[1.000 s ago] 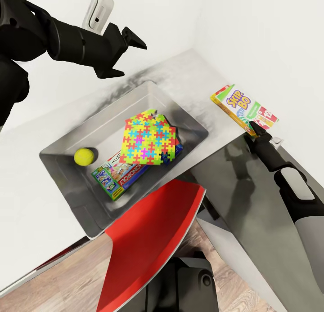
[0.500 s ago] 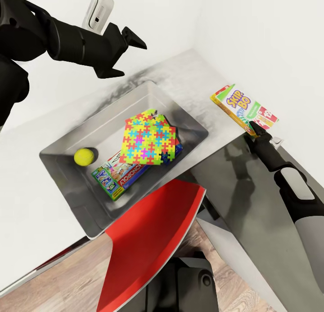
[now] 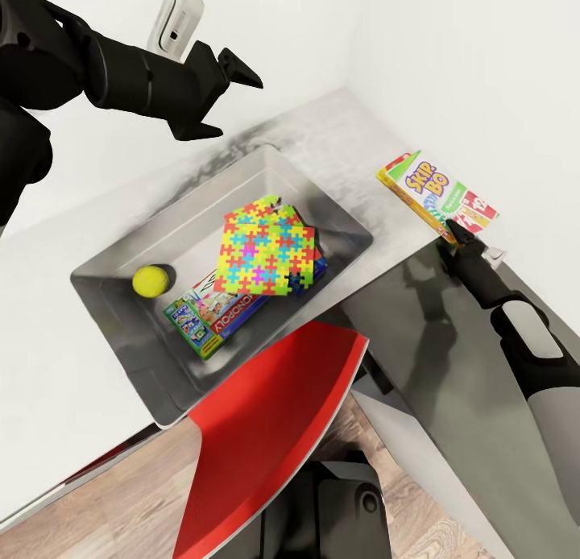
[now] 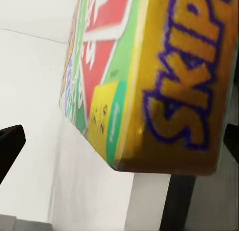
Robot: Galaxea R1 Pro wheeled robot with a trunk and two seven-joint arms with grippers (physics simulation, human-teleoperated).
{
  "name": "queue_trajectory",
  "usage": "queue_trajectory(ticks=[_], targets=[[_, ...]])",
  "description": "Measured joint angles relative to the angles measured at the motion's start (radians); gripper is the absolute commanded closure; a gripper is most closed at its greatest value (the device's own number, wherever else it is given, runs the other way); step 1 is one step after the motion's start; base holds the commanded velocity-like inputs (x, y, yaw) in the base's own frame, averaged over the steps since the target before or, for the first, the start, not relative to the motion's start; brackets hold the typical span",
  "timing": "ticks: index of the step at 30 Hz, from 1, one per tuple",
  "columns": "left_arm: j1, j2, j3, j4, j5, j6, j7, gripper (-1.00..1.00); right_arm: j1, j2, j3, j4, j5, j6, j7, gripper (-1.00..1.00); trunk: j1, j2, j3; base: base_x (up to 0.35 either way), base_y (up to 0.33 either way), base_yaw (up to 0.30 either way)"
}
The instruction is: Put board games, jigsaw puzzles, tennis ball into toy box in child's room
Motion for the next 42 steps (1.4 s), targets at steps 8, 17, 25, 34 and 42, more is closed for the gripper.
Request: queue_trajectory(ticks=[8,17,25,34,42], targets=[[0.0,0.0,0.0,0.0,0.0,0.0,0.0,-1.0,0.0,0.0,-0.001,0.001,0.0,-0.002,-0.022,-1.0,0.0,0.0,0.0,0.0,0.0,0.0],[0.0,0.0,0.0,0.0,0.0,0.0,0.0,-1.0,0.0,0.0,-0.001,0.002,0.0,-0.003,-0.031,-1.0,0.0,0.0,0.0,0.0,0.0,0.0],[0.0,0.0,0.0,0.0,0.0,0.0,0.0,-1.0,0.0,-0.007,-0.002,0.003,-0.003,-0.003,-0.043,-1.0,0.0,0.0,0.0,0.0,0.0,0.0],[0.0,0.0,0.0,0.0,0.0,0.0,0.0,-1.0,0.0,-0.024,-0.002,0.003,-0.003,-0.003,-0.055,-1.0,0.0,0.0,0.0,0.0,0.0,0.0],[0.0,-0.002,0.0,0.0,0.0,0.0,0.0,-1.0,0.0,-0.037,-0.004,0.013,-0.013,0.0,-0.054,-1.0,0.0,0.0,0.0,0.0,0.0,0.0]])
